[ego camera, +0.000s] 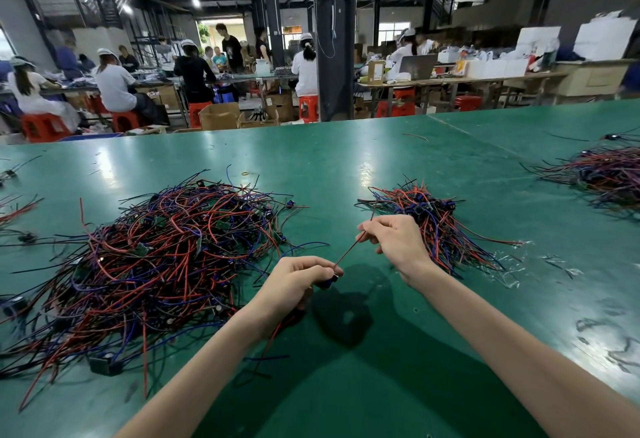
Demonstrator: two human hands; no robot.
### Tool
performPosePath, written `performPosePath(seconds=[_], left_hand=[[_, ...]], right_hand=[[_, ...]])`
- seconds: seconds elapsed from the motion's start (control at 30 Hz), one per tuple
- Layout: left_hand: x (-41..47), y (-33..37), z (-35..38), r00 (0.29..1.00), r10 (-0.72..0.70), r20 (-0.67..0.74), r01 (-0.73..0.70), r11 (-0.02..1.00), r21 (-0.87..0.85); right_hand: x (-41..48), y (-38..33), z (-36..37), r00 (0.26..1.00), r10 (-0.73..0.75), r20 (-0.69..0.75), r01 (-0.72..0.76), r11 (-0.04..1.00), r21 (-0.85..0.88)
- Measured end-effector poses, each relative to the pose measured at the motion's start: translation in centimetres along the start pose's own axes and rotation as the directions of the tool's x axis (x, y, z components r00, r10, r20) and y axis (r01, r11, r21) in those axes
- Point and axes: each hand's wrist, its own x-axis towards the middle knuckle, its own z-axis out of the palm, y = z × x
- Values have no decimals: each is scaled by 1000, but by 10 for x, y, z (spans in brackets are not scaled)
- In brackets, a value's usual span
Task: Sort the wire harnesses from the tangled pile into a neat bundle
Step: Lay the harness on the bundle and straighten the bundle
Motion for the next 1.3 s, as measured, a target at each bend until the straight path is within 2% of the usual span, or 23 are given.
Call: performPosePath(seconds=[0.23, 0.43, 0.57, 0.63, 0.67, 0.7, 0.73, 0.77, 0.8, 0.83, 0.87, 0.93, 0.97, 1.0, 1.03, 1.1, 1.2, 1.3], left_hand=[[0, 0, 1, 999, -13, 31, 12, 1000, 16], [-1, 2, -1, 999, -2, 34, 1, 1000, 4], [-3, 3, -1, 998, -14, 55, 13, 1000, 9], [-4, 5, -1, 999, -13, 53, 13, 1000, 4], [-4, 5, -2, 999, -9, 48, 9, 1000, 2], [-4, 6, -2, 999, -3, 43, 3, 1000, 2], [-5, 6, -3, 999, 2, 40, -2, 1000, 3], [-5, 6, -3, 999, 6, 39, -6, 1000, 5], [-5, 6, -3, 999, 9, 40, -9, 1000, 2], [-5, 6, -3, 999, 11, 45, -11, 1000, -6], [-5, 6, -2, 999, 13, 52, -12, 1000, -21], [-4, 7, -2, 998, 20, 65, -16, 998, -55], [-4, 8, -2, 997, 27, 73, -23, 998, -65], [-4, 8, -2, 996, 34, 85, -28, 997, -74], [-4, 8, -2, 995, 36, 98, -28, 996, -84], [-4, 8, -3, 992, 24, 121, -13, 996, -93], [-5, 7, -5, 990, 5, 140, 5, 997, -77], [-6, 7, -6, 981, -18, 192, 46, 989, -140]], right_hand=[[5, -2, -11, 994, 112, -11, -110, 986, 122], [9, -7, -16, 940, 336, 60, -333, 863, 380], [11, -4, -18, 954, 292, 74, -299, 882, 364], [12, -2, -19, 990, 140, 14, -139, 965, 224], [12, 1, -20, 999, -30, -44, 33, 998, 58], [13, 4, -21, 960, -265, -92, 247, 954, -169], [12, 7, -22, 864, -495, -88, 430, 819, -380], [12, 10, -22, 757, -651, -62, 531, 667, -523], [14, 12, -22, 698, -714, -59, 557, 593, -581], [15, 13, -20, 698, -711, -83, 549, 606, -575], [15, 12, -19, 753, -643, -139, 509, 704, -496], [14, 6, -17, 933, -289, -214, 281, 957, -65], [14, 3, -15, 980, -82, -184, 115, 978, 176], [14, 2, -15, 989, 76, -125, -31, 945, 326], [14, 2, -15, 983, 166, -74, -125, 914, 387], [12, 2, -13, 976, 217, -25, -187, 889, 417], [10, 0, -12, 974, 228, -7, -195, 845, 498], [7, -4, -10, 969, 247, 24, -214, 782, 586]])
